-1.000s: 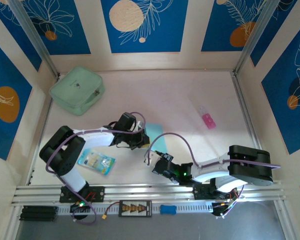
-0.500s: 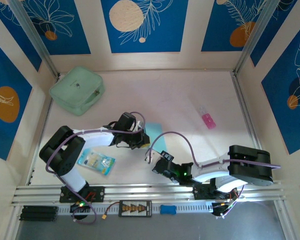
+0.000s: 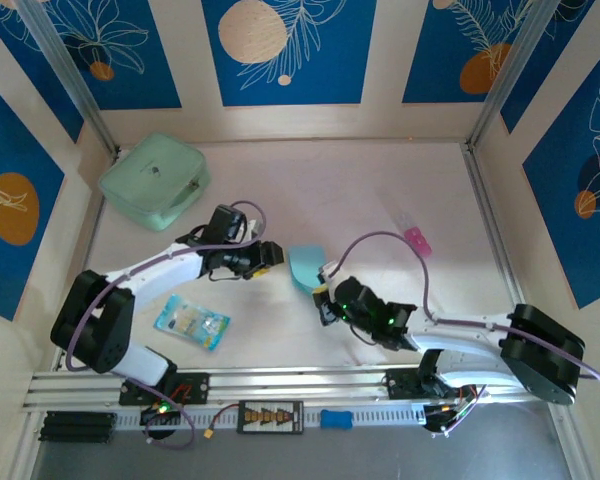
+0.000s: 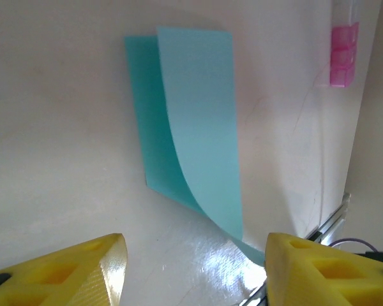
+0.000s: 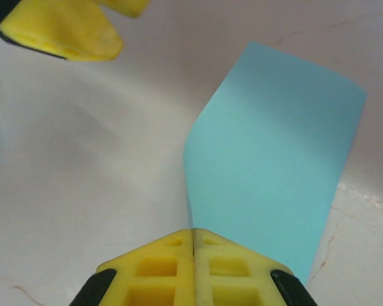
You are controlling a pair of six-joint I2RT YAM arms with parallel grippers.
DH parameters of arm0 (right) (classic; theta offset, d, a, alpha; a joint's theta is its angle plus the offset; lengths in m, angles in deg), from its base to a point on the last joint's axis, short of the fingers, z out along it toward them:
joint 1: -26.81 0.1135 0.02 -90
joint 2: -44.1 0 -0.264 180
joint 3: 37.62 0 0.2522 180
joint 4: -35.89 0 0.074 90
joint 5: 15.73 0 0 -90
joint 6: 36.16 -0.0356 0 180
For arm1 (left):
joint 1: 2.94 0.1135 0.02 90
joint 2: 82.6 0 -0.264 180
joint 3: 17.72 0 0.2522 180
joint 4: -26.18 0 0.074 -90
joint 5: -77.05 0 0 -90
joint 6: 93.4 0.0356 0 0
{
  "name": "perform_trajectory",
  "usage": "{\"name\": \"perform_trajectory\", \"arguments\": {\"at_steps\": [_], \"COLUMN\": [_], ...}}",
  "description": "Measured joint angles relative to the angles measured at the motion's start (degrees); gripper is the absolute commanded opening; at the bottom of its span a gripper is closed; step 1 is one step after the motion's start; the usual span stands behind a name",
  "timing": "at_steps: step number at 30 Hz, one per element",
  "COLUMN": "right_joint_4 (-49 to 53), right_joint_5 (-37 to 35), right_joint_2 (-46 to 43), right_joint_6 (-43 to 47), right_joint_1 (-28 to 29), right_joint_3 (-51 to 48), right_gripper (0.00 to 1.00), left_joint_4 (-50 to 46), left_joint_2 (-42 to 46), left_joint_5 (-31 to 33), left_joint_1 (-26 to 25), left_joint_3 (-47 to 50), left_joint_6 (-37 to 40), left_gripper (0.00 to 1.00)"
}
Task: Fold a paper plane with a square sheet of paper (pick it up from the middle)
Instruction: Third fold the triangle at the center of the table.
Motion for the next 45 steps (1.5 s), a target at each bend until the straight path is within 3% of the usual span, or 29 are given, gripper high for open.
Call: {"name": "perform_trajectory", "arguments": {"at_steps": [7,14,23,29,33,40,45], "right_joint_4": [3.04,2.25,0.28,-1.14,-1.55,-2.10,-2.36], "right_joint_5": [15.15,23.85,25.51,27.67,28.30,28.26,28.04], "right_joint_2": [-0.31,4.17,6.60,6.60,6.47,5.33,5.11], "right_joint_6": [-8.13,-12.15,-12.52,-12.52,-12.50,-11.87,-10.93], "right_joint_1": [-5.27,-6.71,-7.13,-9.16,-9.31,-9.29,-8.81], "right_joint_3": [1.27,3.61,3.82,3.50,2.82,2.21,2.21], "right_gripper": [0.00,0.00,0.00,0.00,0.00,0.00,0.00], "left_joint_4": [-0.20,0.33,0.76,1.38,0.96,6.49,9.75], "left_joint_2": [-0.26,-3.67,-6.12,-8.07,-8.76,-8.33,-9.38], "left_joint_5": [-1.20,-4.35,-6.25,-7.21,-7.26,-7.28,-8.09], "left_joint_1": [0.20,0.17,-0.68,-1.60,-2.34,-3.67,-6.73], "left_joint_3": [-0.68,-5.92,-7.10,-7.21,-7.13,1.60,2.78], "left_joint_6": [1.33,1.57,1.68,1.68,1.62,-5.05,-9.31], "left_gripper": [0.56,0.46,0.52,0.50,0.57,0.63,0.60]}}
